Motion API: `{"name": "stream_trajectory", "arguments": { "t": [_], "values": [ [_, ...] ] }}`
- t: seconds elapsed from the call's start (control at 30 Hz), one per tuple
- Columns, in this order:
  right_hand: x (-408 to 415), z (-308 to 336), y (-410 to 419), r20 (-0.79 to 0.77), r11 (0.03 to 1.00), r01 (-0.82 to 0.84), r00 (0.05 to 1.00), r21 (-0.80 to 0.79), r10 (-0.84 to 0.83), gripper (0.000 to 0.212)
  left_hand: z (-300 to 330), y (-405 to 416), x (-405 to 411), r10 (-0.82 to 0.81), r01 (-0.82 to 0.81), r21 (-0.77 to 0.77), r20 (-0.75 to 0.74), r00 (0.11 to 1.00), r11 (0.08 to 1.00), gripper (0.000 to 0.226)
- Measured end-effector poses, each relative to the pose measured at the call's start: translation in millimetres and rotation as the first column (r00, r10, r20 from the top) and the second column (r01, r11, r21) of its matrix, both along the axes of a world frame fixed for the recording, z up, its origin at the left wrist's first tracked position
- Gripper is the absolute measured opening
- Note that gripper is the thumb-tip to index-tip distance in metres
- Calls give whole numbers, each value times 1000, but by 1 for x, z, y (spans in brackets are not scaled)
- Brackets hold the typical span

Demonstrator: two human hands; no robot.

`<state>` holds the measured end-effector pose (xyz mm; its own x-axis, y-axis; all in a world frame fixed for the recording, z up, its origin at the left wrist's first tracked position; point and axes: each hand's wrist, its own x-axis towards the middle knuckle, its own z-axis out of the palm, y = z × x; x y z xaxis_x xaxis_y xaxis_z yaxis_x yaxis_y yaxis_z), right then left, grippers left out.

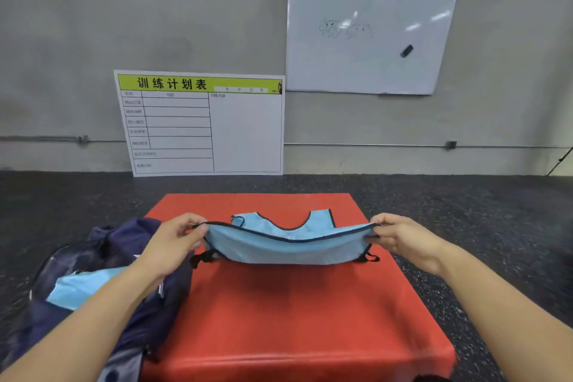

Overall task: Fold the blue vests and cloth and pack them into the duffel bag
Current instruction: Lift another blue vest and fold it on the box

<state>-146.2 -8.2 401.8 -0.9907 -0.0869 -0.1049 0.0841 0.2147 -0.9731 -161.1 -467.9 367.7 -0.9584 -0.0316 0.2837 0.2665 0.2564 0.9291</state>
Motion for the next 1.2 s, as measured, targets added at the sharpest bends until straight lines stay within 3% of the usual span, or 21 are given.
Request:
{"name": "stream_trajectory", "arguments": {
  "t": [0.17, 0.27, 0.4, 0.57, 0.7, 0.8, 0.93, 1.03, 1.13, 1.2],
  "values": [
    [24, -23, 6, 143, 992, -117, 984, 54, 108, 16, -19, 3, 31, 21, -21, -15, 9, 1000, 1000, 6],
    [33, -31, 8, 226, 981, -175, 962, 88, 151, 16, -24, 2, 42, 30, -36, -102, -55, 998, 994, 5],
    [38, -47, 13, 242, 965, -214, 955, 152, 174, 14, -35, -4, 54, -46, 35, -179, -58, 997, 983, 7],
    [51, -79, 15, 197, 956, -243, 958, 163, 210, 2, -65, -19, 67, -173, 181, -92, 89, 981, 979, 5],
    [67, -103, 9, 128, 924, -296, 954, 241, 272, 18, -87, -29, 78, -287, 324, -112, 257, 923, 939, 26],
    [73, -120, 13, 237, 874, -422, 899, 242, 369, 20, -99, -37, 83, -318, 406, -183, 374, 871, 895, 37],
    [75, -127, 17, 406, 763, -613, 763, 205, 504, 24, -102, -42, 81, -414, 567, -169, 524, 744, 806, 30],
    [66, -129, 18, 369, 810, -572, 786, 129, 496, 30, -100, -39, 71, -365, 494, -189, 466, 806, 849, 29],
    [49, -127, 15, 202, 903, -409, 903, 132, 379, 44, -97, -34, 54, -252, 304, -106, 344, 905, 947, 36],
    [33, -124, 11, 83, 956, -273, 961, 110, 265, 47, -93, -31, 37, -165, 188, -68, 261, 951, 980, 25]
  ]
}}
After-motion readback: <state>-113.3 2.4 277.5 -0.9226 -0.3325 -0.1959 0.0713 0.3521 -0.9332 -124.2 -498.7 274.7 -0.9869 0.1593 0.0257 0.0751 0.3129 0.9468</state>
